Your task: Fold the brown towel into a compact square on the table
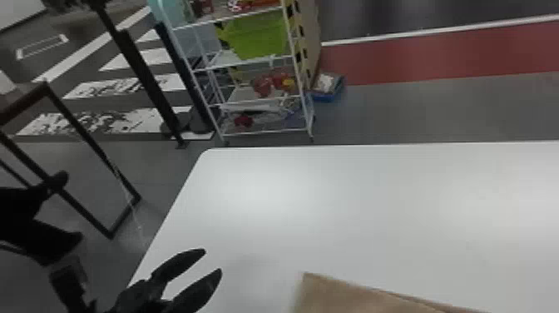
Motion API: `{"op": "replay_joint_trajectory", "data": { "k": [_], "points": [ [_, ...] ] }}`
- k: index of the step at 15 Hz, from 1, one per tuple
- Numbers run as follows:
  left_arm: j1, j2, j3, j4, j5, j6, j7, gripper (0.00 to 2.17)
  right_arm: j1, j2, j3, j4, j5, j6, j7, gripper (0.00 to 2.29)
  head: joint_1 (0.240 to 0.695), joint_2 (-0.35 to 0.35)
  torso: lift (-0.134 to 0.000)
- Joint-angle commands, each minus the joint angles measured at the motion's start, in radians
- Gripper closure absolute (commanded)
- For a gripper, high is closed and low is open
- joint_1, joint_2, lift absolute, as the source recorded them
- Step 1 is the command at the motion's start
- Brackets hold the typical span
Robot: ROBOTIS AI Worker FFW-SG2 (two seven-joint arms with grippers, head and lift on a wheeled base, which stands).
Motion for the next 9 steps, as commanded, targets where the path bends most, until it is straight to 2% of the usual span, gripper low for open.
{"op": "replay_joint_trajectory", "data": {
  "k": [1, 5, 9],
  "points": [
    [0.0, -0.003, 0.014, 0.015, 0.006, 0.0, -0.013, 0.03, -0.042, -0.014, 0.075, 0.032, 0.079, 0.013, 0.003, 0.21, 0.695, 0.35, -0.122],
    [0.0, -0.003, 0.045, 0.042, 0.023, -0.021, -0.032, 0.03, -0.105, -0.012, 0.172, 0.068, 0.09, 0.117, 0.003, 0.22, 0.695, 0.35, -0.122],
    [-0.006, -0.003, 0.06, 0.058, 0.029, -0.021, -0.044, 0.03, -0.134, -0.011, 0.241, 0.078, 0.156, 0.163, 0.003, 0.28, 0.695, 0.35, -0.122]
  ]
}}
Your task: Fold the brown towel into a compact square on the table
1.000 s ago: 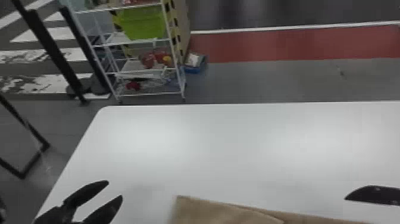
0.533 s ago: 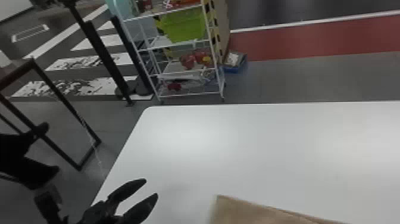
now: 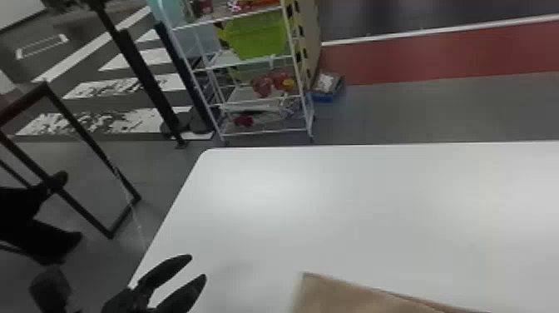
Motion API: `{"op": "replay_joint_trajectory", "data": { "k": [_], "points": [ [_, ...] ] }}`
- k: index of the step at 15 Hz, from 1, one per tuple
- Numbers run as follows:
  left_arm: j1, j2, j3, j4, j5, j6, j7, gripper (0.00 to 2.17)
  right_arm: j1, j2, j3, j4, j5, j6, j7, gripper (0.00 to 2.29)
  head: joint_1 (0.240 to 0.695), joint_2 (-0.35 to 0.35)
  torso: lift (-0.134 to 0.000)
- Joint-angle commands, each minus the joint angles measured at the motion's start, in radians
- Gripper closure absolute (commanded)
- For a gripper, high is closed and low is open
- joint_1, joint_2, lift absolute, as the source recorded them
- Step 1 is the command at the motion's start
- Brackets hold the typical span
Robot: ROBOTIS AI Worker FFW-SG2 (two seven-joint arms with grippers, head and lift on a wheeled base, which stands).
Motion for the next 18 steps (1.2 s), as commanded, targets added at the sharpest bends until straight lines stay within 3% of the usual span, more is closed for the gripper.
{"op": "replay_joint_trajectory", "data": {
  "k": [1, 4, 8, 11, 14, 16, 18],
  "points": [
    [-0.004, -0.003, 0.004, 0.009, 0.002, 0.0, -0.003, 0.03, -0.013, 0.002, 0.036, 0.014, 0.041, 0.02, 0.003, 0.28, 0.695, 0.35, -0.122],
    [-0.006, -0.003, 0.009, 0.018, 0.002, -0.003, -0.006, 0.03, -0.026, 0.002, 0.059, 0.021, 0.059, 0.033, 0.003, 0.28, 0.695, 0.35, -0.122],
    [-0.006, -0.003, 0.013, 0.021, 0.005, -0.003, -0.008, 0.03, -0.036, 0.002, 0.073, 0.028, 0.065, 0.051, 0.003, 0.58, 0.695, 0.35, -0.122],
    [-0.006, -0.003, 0.013, 0.021, 0.005, -0.003, -0.009, 0.03, -0.038, 0.0, 0.079, 0.028, 0.067, 0.06, 0.003, 0.59, 0.695, 0.35, -0.122],
    [-0.006, -0.003, 0.013, 0.021, 0.005, -0.003, -0.012, 0.03, -0.043, 0.0, 0.083, 0.028, 0.058, 0.082, 0.003, 1.01, 0.695, 0.35, -0.122],
    [-0.006, -0.003, 0.013, 0.021, 0.005, -0.003, -0.015, 0.03, -0.043, 0.0, 0.083, 0.026, 0.044, 0.085, 0.003, 1.44, 0.695, 0.35, -0.122],
    [-0.006, -0.003, 0.013, 0.021, 0.003, -0.003, -0.015, 0.03, -0.044, 0.0, 0.076, 0.02, 0.024, 0.091, 0.003, 1.47, 0.695, 0.35, -0.122]
  ]
}}
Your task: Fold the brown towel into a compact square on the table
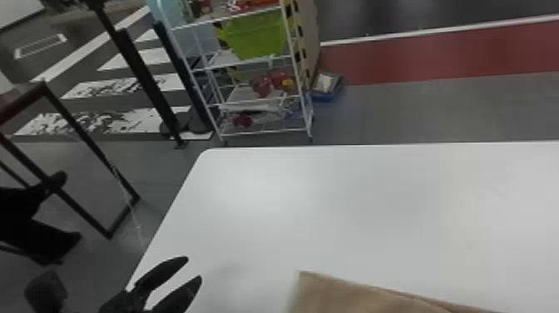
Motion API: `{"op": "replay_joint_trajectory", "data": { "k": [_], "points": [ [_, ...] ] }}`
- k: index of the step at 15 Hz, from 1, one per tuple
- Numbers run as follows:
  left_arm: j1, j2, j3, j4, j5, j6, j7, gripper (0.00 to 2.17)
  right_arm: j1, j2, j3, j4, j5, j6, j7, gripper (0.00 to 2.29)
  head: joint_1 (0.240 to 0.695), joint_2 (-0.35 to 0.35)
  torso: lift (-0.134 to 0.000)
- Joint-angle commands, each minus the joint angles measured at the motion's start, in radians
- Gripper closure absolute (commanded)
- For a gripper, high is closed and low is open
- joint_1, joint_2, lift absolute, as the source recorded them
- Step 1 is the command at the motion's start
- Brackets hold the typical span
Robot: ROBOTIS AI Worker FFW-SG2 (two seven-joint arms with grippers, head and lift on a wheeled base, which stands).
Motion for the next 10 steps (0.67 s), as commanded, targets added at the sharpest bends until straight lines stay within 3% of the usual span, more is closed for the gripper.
{"op": "replay_joint_trajectory", "data": {
  "k": [1, 6, 10],
  "points": [
    [0.0, -0.003, 0.0, 0.0, -0.001, 0.0, 0.0, 0.03, -0.001, -0.001, -0.011, -0.01, -0.025, 0.013, 0.003, 1.47, 0.695, 0.35, -0.122],
    [-0.005, -0.003, -0.008, -0.003, -0.004, 0.0, 0.002, 0.03, -0.003, -0.001, -0.026, -0.036, -0.059, 0.019, 0.003, 1.48, 0.695, 0.35, -0.122],
    [-0.014, -0.003, -0.011, -0.005, -0.009, 0.0, 0.003, 0.03, 0.042, -0.021, -0.14, -0.143, -0.14, 0.05, 0.003, 1.48, 0.695, 0.35, -0.122]
  ]
}}
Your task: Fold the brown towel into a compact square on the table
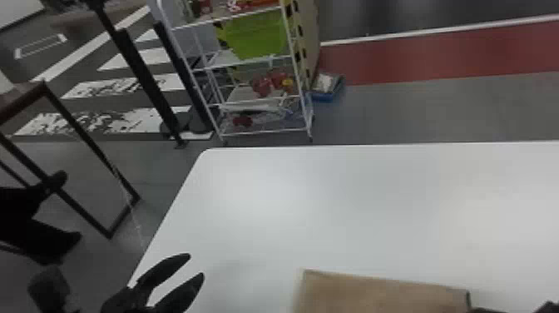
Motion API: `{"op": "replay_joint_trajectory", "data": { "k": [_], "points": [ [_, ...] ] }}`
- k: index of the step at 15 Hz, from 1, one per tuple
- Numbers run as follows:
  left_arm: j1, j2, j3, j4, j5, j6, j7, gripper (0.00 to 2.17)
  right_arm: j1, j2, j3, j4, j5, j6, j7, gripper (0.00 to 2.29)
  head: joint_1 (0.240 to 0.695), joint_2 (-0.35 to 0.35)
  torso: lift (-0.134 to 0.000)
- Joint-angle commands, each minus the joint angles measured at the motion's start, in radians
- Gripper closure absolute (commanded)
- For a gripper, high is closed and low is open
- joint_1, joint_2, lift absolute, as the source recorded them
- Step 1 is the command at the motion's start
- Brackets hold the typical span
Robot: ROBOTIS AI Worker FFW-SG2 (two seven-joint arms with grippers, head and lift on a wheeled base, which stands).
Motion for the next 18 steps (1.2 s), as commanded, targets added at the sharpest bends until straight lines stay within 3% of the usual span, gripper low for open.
{"op": "replay_joint_trajectory", "data": {
  "k": [1, 7, 11, 16, 18],
  "points": [
    [-0.011, -0.003, -0.002, 0.005, -0.005, -0.002, 0.004, 0.03, 0.045, -0.016, -0.065, -0.032, -0.024, 0.001, 0.003, 1.48, 0.695, 0.35, -0.122],
    [-0.027, -0.003, -0.016, 0.032, -0.015, -0.02, 0.01, 0.03, 0.072, -0.011, -0.057, -0.001, -0.008, -0.011, 0.003, 1.48, 0.695, 0.35, -0.122],
    [-0.027, -0.003, -0.01, 0.039, -0.015, -0.023, 0.009, 0.03, 0.155, -0.011, -0.214, -0.127, -0.107, -0.026, 0.003, 1.48, 0.695, 0.35, -0.122],
    [-0.025, -0.003, -0.021, 0.048, -0.015, -0.026, -0.002, 0.03, 0.15, -0.008, -0.172, 0.021, -0.033, -0.075, 0.003, 1.48, 0.695, 0.35, -0.122],
    [-0.019, -0.003, -0.016, 0.047, -0.012, -0.023, -0.003, 0.03, 0.138, -0.005, -0.186, 0.014, -0.051, -0.078, 0.003, 1.48, 0.695, 0.35, -0.122]
  ]
}}
